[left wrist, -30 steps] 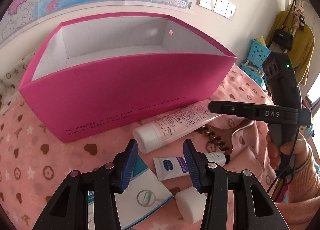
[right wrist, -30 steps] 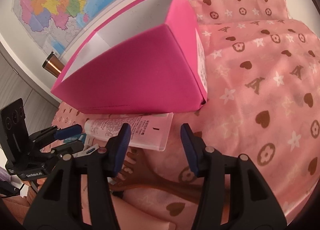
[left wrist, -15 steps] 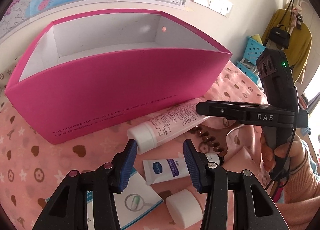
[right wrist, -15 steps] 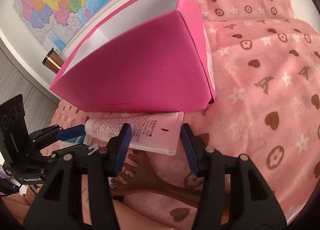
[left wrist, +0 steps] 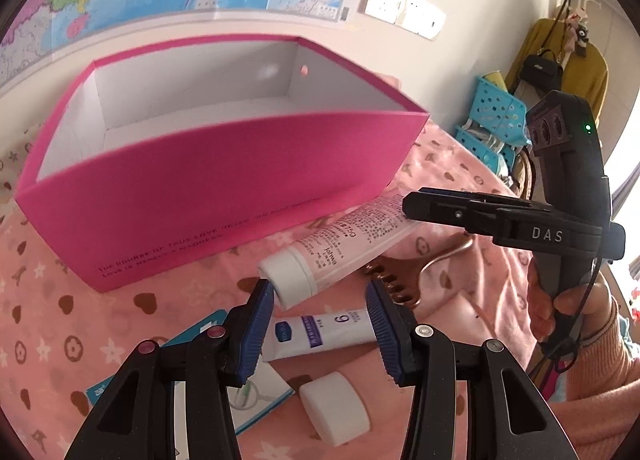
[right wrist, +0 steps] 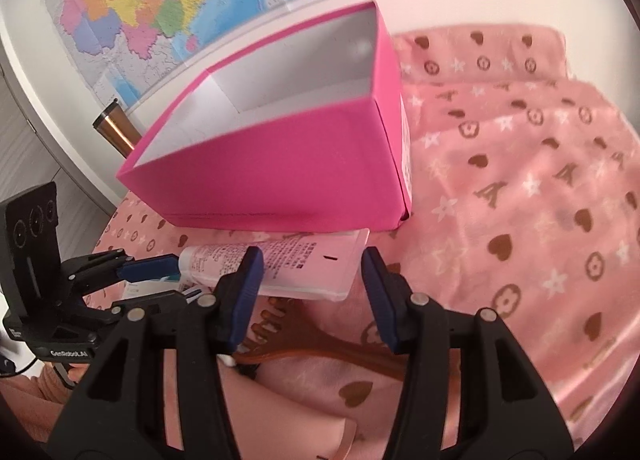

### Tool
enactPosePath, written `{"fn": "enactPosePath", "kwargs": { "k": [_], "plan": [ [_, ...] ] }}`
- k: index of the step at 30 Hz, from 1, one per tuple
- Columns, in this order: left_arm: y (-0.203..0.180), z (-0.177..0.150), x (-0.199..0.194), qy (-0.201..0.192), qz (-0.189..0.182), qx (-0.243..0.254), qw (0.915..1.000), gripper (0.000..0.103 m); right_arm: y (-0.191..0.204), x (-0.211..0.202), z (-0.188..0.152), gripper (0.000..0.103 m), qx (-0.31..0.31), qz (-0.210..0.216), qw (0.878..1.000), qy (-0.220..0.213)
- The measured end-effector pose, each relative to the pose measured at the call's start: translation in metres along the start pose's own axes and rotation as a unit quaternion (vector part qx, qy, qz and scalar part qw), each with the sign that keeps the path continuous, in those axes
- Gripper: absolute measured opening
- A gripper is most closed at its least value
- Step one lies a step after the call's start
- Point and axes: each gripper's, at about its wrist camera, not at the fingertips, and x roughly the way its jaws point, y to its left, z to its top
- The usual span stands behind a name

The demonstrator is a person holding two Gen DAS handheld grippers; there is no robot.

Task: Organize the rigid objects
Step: 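Carry the lotion tube into the magenta box and open the right tool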

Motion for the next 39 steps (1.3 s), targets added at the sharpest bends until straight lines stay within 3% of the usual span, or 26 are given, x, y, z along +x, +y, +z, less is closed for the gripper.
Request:
{"fn": "enactPosePath", "kwargs": {
  "k": [11, 23, 29, 39],
  "plan": [
    [-0.016, 0.015, -0.041, -0.055, -0.003, 0.021, 0.9982, 0.048, 0.023, -0.045, 0.013, 0.054, -0.038, -0.005, 0.998, -0.052],
    [-0.022, 0.051, -0.065, -0.115, 0.035, 0.05, 0.9915, 0.053, 0.039, -0.065, 0.044, 0.054, -0.069, -0.001, 0.993, -0.1],
    [-0.014, 0.067, -0.06, -0.119, 0.046, 0.051, 0.9905, 0.053, 0.037, -0.054, 0.063, 0.054, -0.077, -0.008, 0.991, -0.107],
    [0.004, 0.08, -0.025, -0.085, 0.065, 0.036, 0.9937, 0.053, 0.022, -0.018, 0.082, 0.054, -0.076, -0.022, 0.994, -0.074]
  ]
}}
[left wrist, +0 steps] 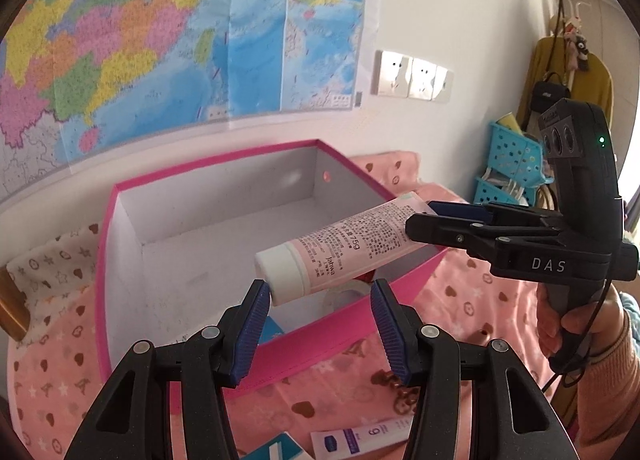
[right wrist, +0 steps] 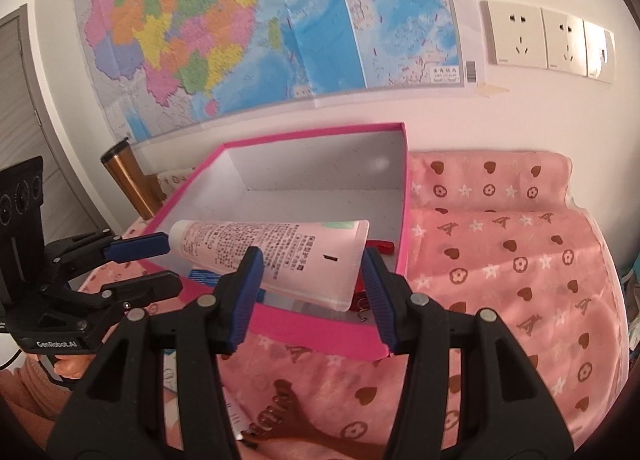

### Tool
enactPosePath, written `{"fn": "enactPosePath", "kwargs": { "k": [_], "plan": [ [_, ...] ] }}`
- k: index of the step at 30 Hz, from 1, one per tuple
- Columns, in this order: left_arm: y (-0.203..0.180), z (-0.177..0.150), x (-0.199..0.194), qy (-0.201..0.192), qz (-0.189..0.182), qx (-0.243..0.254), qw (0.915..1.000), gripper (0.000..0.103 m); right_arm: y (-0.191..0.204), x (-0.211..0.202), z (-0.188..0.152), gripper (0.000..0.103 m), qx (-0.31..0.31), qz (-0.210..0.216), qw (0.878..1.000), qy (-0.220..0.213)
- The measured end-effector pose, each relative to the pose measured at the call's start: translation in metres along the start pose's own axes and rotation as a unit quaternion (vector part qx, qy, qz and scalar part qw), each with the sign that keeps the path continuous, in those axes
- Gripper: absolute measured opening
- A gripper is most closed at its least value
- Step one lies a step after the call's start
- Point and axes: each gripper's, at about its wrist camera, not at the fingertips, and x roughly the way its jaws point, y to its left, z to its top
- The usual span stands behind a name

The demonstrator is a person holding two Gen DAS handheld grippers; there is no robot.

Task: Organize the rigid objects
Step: 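Carry the lotion tube into the magenta box and open the right tool, then move the right tool toward the brown wooden comb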

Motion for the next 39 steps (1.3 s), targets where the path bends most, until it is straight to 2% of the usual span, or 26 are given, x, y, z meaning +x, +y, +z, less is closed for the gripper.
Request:
{"fn": "enactPosePath", "kwargs": {
  "k": [11, 21, 26, 32, 39],
  "plan": [
    [0.008, -0.001, 0.023, 0.026, 0.007, -0.012, 0.9995, 0.053, -0.005, 0.021, 0.0, 0.054, -0.007, -0.015, 0.999, 0.027],
    [0.007, 0.002, 0.025, 0.03, -0.001, -0.013, 0.9995, 0.052, -0.001, 0.028, -0.001, 0.054, -0.02, -0.018, 0.999, 0.039],
    [0.003, 0.002, 0.025, 0.028, 0.0, -0.003, 0.9996, 0.052, 0.008, 0.03, -0.003, 0.054, -0.041, -0.041, 0.998, 0.038],
    [0.004, -0.008, 0.01, 0.01, 0.002, -0.005, 0.9999, 0.053, 0.004, 0.01, -0.008, 0.054, -0.027, -0.036, 0.999, 0.019],
    [-0.003, -0.021, -0.021, -0.024, -0.019, -0.006, 0.9995, 0.054, -0.006, -0.025, -0.024, 0.054, -0.002, -0.014, 1.0, 0.002]
  ]
}}
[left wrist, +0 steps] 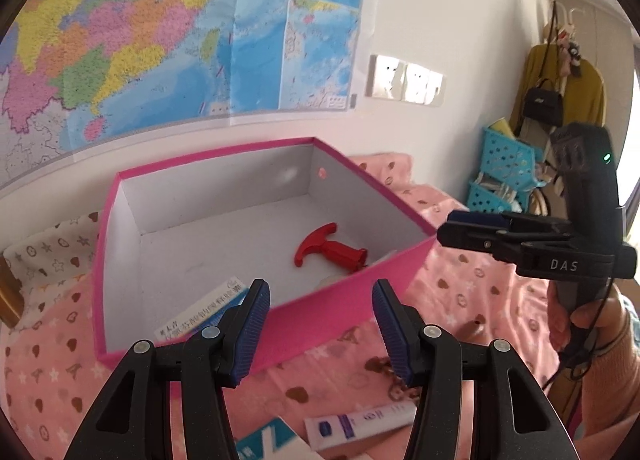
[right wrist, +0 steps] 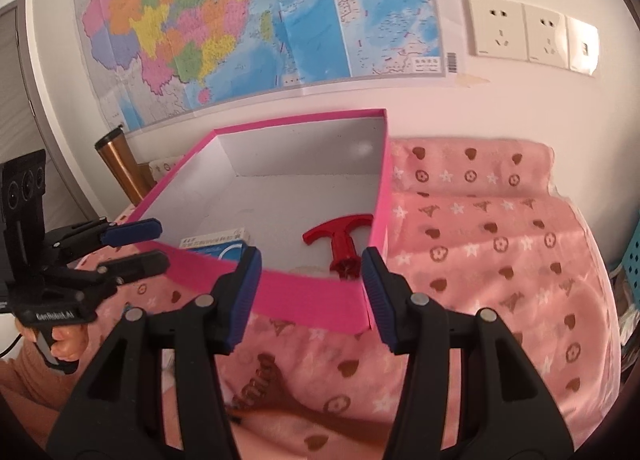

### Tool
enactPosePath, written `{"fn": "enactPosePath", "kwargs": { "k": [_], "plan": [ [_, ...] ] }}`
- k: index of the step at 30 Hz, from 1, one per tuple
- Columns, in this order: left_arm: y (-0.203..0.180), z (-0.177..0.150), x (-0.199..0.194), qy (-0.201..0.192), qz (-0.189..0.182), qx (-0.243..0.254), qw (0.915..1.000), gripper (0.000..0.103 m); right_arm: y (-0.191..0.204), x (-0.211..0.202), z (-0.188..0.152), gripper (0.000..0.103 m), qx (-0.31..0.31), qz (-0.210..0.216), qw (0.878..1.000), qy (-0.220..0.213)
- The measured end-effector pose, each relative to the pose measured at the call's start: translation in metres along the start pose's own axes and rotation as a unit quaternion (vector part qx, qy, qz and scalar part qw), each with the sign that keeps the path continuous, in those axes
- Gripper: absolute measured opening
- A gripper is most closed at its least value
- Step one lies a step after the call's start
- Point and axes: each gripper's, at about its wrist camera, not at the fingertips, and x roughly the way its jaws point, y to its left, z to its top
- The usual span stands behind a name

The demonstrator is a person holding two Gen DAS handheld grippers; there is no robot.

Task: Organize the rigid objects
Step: 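Move the right tool toward the brown wooden comb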

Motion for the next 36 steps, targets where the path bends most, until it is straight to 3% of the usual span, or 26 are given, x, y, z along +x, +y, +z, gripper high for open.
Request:
{"fn": "enactPosePath", "kwargs": {
  "k": [6, 18, 22, 33, 36],
  "plan": [
    [-0.016, -0.017, -0.007, 0.007, -0.032, 0.009, 0.9994, 0.055, -0.019, -0.018, -0.031, 0.054, 0.042, 0.001, 0.999, 0.016],
    [-0.046, -0.053, 0.048, 0.109, -0.095, 0.016, 0.9894, 0.055, -0.07, -0.02, -0.112, 0.054, 0.153, -0.025, 0.984, 0.082],
    [-0.049, -0.059, 0.06, 0.127, -0.106, 0.008, 0.9862, 0.055, -0.07, -0.02, -0.12, 0.054, 0.158, -0.022, 0.984, 0.083],
    [-0.056, -0.072, 0.093, 0.188, -0.085, 0.011, 0.9785, 0.053, -0.063, -0.009, -0.12, 0.054, 0.158, 0.016, 0.985, 0.071],
    [-0.061, -0.072, 0.093, 0.185, -0.083, 0.019, 0.9791, 0.053, -0.065, -0.008, -0.12, 0.056, 0.174, 0.039, 0.982, 0.064]
  ]
}}
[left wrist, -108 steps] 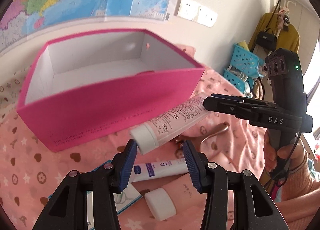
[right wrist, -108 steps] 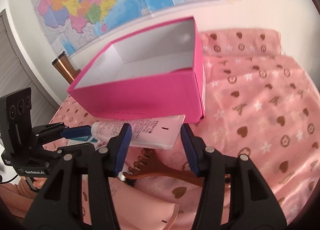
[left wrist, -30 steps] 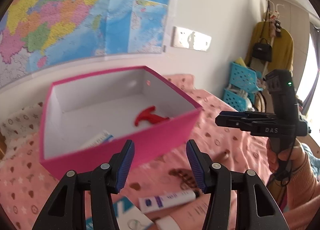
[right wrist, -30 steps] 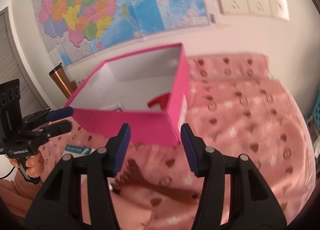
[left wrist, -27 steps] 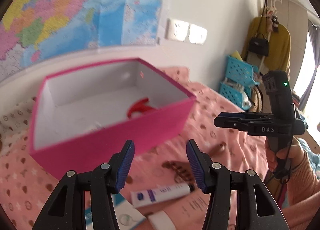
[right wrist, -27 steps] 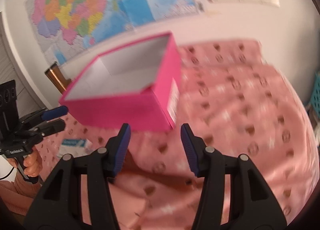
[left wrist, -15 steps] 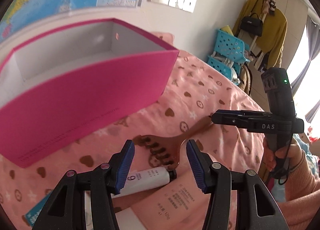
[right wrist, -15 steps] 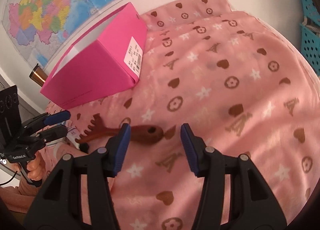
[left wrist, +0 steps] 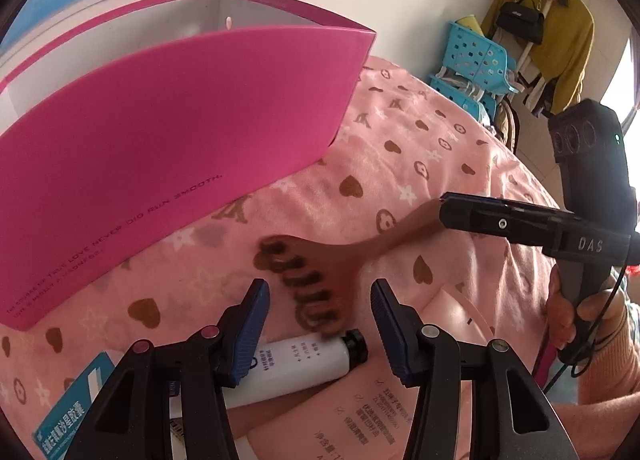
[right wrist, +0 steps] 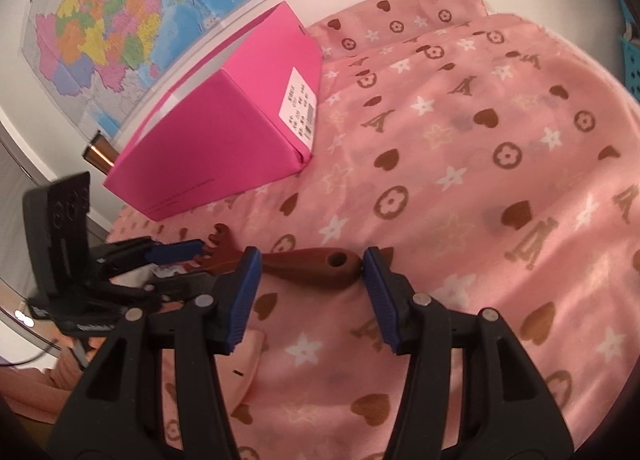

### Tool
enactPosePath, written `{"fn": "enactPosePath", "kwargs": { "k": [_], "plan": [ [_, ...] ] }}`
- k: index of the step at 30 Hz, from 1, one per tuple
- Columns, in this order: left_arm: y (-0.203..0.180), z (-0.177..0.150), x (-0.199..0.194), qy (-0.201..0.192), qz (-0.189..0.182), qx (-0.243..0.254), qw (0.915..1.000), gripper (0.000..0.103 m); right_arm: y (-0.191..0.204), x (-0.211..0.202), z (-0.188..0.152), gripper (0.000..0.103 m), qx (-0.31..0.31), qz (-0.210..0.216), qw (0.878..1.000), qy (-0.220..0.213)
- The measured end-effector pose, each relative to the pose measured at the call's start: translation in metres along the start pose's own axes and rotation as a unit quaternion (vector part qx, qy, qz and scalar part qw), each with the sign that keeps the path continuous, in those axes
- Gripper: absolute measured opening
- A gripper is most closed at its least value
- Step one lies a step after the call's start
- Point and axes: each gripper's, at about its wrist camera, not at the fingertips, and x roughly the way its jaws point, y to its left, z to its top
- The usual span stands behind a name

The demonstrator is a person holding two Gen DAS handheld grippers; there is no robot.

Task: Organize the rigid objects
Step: 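Move the right tool toward the brown wooden comb, then grasp the brown wooden comb by its handle with the right tool, then carry the comb into the magenta box and open the right tool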

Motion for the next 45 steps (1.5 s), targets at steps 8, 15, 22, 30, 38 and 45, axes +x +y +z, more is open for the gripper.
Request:
{"fn": "enactPosePath", "kwargs": {
  "k": [8, 15, 22, 30, 38, 45],
  "plan": [
    [0.0, 0.002, 0.001, 0.002, 0.014, -0.001, 0.9999, 0.053, -0.01, 0.002, 0.005, 0.061, 0.066, 0.069, 0.995, -0.025],
    [-0.005, 0.002, 0.003, -0.001, 0.009, 0.002, 1.0, 0.053, 0.003, 0.016, 0.013, 0.06, 0.065, 0.094, 0.993, -0.031],
    [0.001, 0.002, 0.002, -0.003, 0.001, -0.015, 0.9999, 0.053, 0.013, 0.028, 0.018, 0.029, 0.045, 0.079, 0.996, -0.01],
    [0.006, 0.004, -0.002, -0.014, -0.009, -0.04, 0.9991, 0.053, 0.037, 0.01, 0.029, 0.019, 0.017, 0.115, 0.993, -0.017],
    [0.014, 0.004, -0.031, -0.054, -0.022, -0.064, 0.9963, 0.053, 0.072, -0.01, 0.047, 0.019, -0.022, 0.147, 0.988, -0.031],
    [0.012, 0.015, -0.075, -0.107, 0.01, -0.054, 0.9928, 0.05, 0.103, -0.017, 0.07, 0.018, -0.047, 0.187, 0.98, -0.043]
  ]
}}
